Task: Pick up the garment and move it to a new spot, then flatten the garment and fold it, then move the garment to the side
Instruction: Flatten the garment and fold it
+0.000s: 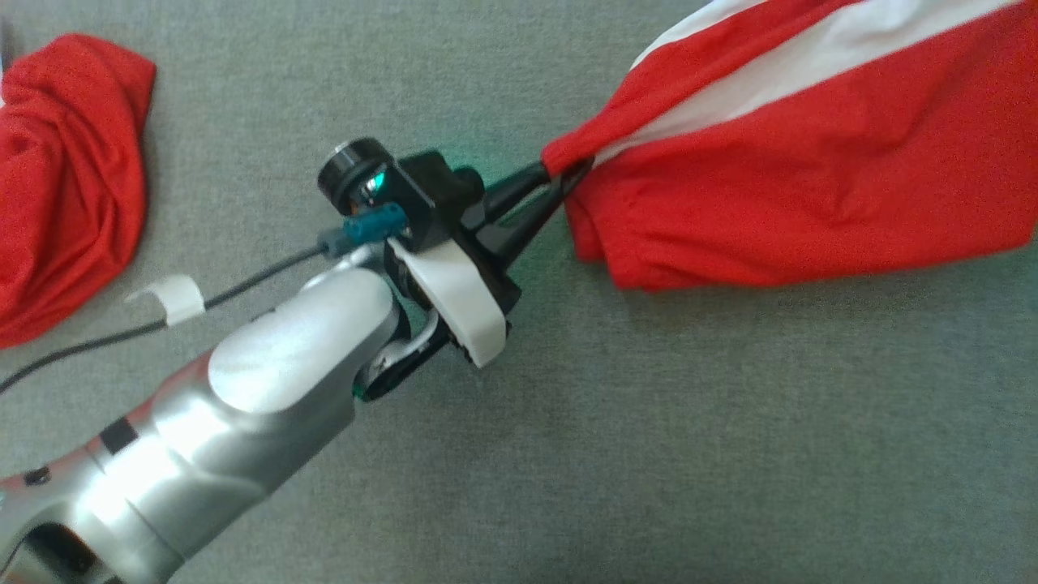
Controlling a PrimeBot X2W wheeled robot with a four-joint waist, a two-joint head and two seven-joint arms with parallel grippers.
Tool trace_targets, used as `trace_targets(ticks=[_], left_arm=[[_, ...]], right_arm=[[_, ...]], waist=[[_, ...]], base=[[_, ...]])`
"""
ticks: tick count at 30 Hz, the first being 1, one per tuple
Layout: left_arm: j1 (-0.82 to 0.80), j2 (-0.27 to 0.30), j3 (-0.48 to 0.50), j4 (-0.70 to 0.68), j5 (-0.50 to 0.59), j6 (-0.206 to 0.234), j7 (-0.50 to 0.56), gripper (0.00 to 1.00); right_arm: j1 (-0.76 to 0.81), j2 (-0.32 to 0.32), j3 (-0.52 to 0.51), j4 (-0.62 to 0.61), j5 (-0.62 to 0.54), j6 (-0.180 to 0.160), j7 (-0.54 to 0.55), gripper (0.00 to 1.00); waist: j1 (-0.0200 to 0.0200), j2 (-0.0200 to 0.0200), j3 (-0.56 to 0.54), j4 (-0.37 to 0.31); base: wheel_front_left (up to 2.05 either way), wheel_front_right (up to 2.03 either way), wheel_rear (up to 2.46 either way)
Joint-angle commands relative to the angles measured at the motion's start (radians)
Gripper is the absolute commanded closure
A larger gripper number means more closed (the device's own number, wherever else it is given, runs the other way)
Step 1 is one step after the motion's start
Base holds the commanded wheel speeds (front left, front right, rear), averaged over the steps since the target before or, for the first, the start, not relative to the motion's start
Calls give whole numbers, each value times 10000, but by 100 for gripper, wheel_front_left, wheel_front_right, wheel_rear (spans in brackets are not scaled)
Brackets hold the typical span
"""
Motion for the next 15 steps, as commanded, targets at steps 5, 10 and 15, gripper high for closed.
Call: trace_targets(ticks=[5, 10, 15], left_arm=[[-518, 45, 515, 164, -87, -45, -105, 100], [-667, -27, 555, 349, -128, -77, -191, 100], [-724, -152, 536, 571, -150, -83, -264, 44]], right_arm=[[-983, -285, 749, 684, -154, -7, -156, 100], [-1843, -18, 1510, 1564, -171, -7, -353, 100], [-2495, 475, 2147, 2503, -73, -7, -809, 76]], waist=[[-3, 0, 290, 204], [-3, 0, 414, 268], [-3, 0, 419, 277]], base=[[0, 0, 0], [0, 0, 0], [0, 0, 0]])
